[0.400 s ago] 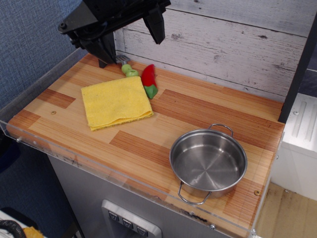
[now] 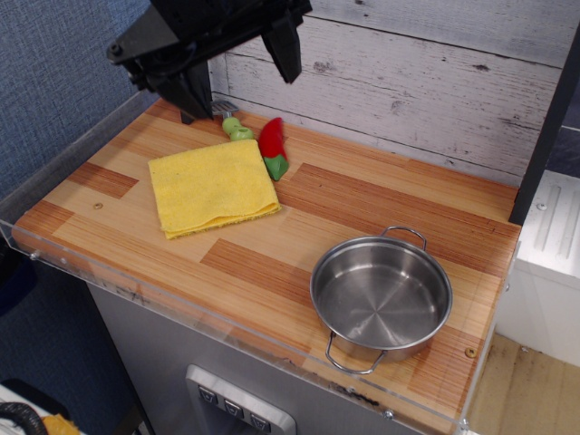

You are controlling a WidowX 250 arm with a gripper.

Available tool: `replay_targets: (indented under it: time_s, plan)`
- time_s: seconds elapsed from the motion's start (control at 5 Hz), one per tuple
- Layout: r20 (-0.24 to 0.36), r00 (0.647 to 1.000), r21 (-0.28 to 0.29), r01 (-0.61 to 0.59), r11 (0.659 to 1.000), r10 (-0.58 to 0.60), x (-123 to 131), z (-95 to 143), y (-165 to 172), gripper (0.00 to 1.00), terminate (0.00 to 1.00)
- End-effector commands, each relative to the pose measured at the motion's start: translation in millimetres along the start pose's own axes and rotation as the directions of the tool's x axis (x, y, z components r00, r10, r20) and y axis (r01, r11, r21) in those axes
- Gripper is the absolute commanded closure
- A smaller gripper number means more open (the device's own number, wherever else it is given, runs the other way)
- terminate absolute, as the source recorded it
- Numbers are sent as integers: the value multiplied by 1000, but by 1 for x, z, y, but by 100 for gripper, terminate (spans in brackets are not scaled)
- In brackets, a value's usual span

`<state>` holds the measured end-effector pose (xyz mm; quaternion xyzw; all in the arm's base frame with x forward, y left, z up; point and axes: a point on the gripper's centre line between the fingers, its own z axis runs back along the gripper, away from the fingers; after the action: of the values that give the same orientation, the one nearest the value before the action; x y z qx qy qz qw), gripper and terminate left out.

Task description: Move yellow cloth to the top right

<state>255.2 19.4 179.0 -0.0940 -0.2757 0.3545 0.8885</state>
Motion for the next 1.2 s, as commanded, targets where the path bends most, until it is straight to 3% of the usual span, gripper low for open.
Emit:
replay_targets:
  time_s: [0.0,0.2,0.4,0.6,1.0]
  plan:
    - [15,999,28,-51,998,51,38,-15,-11,0,0]
    - [-13,996,63,-83,995,84,57,-33,-9,0,0]
    - [-80,992,137,-82,987,94,65,-55,5,0,0]
    - [-125,986,219,-78,973,107,68,-76,23,0,0]
    - [-174,976,320,-66,945,127,68,-107,51,0,0]
